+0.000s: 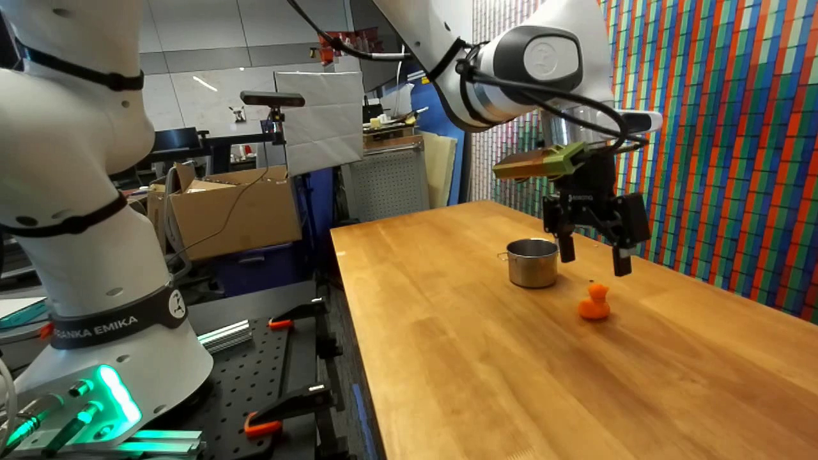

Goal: Put the orange object into the silver pot.

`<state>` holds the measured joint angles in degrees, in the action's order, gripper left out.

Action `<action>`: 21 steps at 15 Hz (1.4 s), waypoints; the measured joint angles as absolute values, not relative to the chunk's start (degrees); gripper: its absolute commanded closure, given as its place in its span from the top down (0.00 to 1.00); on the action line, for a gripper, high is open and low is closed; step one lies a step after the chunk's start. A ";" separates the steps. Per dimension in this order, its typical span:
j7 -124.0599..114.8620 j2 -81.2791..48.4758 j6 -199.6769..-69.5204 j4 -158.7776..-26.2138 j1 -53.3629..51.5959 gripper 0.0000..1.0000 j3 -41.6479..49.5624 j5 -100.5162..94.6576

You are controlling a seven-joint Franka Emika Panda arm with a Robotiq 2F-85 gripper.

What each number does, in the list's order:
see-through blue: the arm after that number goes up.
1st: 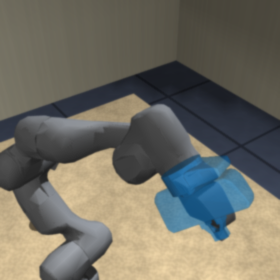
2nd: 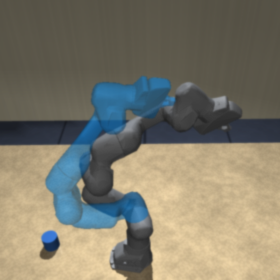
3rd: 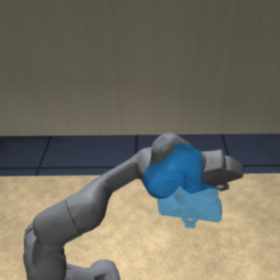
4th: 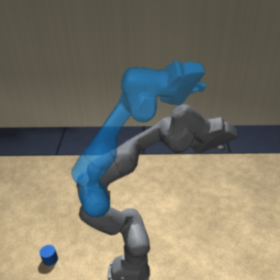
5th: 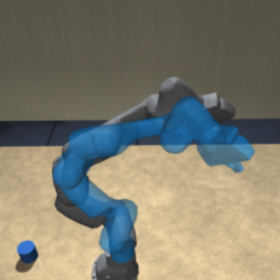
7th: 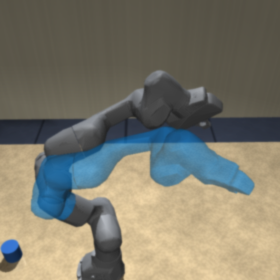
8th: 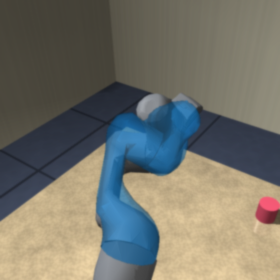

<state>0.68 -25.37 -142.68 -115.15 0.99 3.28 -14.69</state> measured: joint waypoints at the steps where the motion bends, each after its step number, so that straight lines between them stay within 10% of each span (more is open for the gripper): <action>1: 0.08 -26.71 -143.15 -114.56 0.94 1.00 3.28 -14.57; 8: -4.05 -35.08 -145.55 -109.44 -0.35 1.00 3.17 -12.67; 9: -4.54 -36.02 -145.62 -108.83 -0.79 0.75 3.14 -12.19; 17: -6.45 -39.89 -146.78 -105.68 -2.19 0.18 3.33 -11.56; 21: -6.44 -40.36 -147.60 -105.03 -2.19 0.17 3.89 -11.56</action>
